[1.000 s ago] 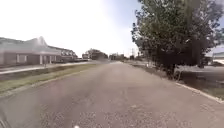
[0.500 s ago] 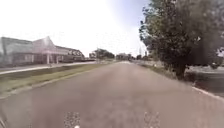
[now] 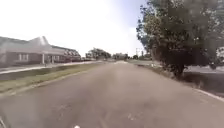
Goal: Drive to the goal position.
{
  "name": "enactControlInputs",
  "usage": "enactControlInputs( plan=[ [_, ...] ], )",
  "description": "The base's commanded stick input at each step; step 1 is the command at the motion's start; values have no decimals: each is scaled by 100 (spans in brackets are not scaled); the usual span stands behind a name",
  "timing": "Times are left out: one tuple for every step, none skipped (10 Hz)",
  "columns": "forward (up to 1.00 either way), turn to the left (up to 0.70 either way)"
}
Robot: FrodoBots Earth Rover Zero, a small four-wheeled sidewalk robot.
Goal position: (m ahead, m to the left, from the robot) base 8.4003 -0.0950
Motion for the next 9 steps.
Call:
enactControlInputs(
  plan=[
    [100,-5],
    [100,-6],
    [100,-18],
    [100,-19],
    [100,-13],
    [100,-7],
    [100,-17],
    [100,-20],
    [100,-5]
  ],
)
